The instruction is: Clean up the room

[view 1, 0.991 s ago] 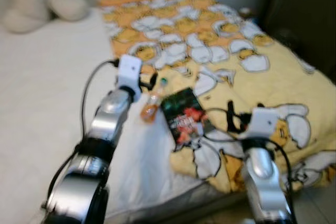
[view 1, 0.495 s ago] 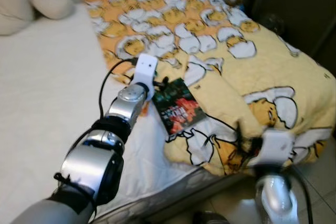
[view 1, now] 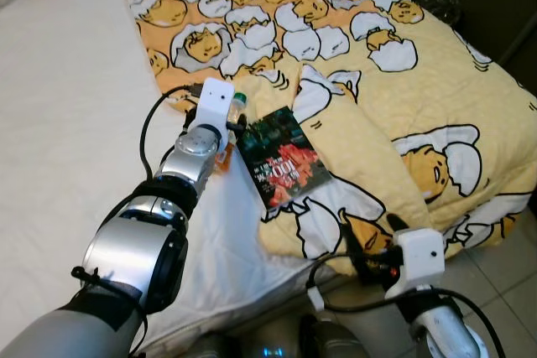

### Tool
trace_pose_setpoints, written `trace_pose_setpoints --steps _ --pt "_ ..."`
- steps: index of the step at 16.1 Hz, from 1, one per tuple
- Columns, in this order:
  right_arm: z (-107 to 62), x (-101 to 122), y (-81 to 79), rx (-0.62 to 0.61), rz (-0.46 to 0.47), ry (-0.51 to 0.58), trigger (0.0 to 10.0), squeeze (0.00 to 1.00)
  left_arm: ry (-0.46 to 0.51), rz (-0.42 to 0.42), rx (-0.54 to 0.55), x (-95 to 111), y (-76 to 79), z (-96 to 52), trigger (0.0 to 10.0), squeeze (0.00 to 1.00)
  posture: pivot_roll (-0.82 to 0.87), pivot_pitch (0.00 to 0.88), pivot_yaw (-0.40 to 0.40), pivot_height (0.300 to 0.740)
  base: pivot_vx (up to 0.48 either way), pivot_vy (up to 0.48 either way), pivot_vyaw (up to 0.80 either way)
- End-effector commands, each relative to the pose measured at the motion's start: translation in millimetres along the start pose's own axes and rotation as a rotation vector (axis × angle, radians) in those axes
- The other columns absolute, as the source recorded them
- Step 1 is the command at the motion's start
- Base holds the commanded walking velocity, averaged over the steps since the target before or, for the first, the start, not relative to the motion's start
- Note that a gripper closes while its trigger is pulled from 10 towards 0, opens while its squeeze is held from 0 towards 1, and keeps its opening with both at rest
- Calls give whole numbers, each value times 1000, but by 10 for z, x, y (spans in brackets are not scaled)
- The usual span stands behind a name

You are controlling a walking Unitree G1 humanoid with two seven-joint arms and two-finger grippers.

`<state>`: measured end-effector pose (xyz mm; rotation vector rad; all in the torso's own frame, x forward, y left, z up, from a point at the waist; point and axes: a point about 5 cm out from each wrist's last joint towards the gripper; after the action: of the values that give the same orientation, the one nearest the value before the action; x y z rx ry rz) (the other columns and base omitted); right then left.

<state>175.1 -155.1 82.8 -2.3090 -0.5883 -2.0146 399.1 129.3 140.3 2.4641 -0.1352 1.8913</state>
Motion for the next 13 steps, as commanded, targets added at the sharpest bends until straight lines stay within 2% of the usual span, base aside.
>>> trace_pose_setpoints --steps 1,3,7,10,11,12,13 --pt "-43 -15 -59 62 9 -22 10000 0 -34 -13 38 -90 -78 -12 10000 0 -300 235 27 740 0 0 0" --pt "-47 -15 -99 92 16 -29 10000 0 -91 -69 46 -195 -115 -26 10000 0 -291 246 16 740 0 0 0" --pt "-81 33 -198 145 26 -33 10000 0 -162 -81 91 -370 -201 -63 10000 0 -288 267 5 740 0 0 0" --pt "-89 65 -266 198 28 -29 10000 0 -181 -116 69 -397 -129 -62 10000 0 -294 269 6 740 0 0 0" --pt "-85 63 -264 197 27 -32 10000 0 -188 -126 43 -403 -85 -60 6118 0 -294 267 5 740 0 0 0" --pt "-80 65 -256 195 29 -35 10000 0 -199 -130 19 -411 -45 -59 0 0 -294 266 6 740 0 0 0" --pt "-70 67 -242 187 32 -36 10000 0 -209 -124 -5 -421 -9 -60 0 0 -296 263 8 740 0 0 0"
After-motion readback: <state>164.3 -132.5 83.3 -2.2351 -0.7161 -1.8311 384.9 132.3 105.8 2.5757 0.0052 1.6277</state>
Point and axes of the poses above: a point about 5 cm out from each wrist's last joint towards the gripper, its own z axis pointing out of the wrist towards the gripper, its own x axis along the axis of the wrist's last joint, y = z × x, and after that the axes turned 11 degrees about -z, right-handed
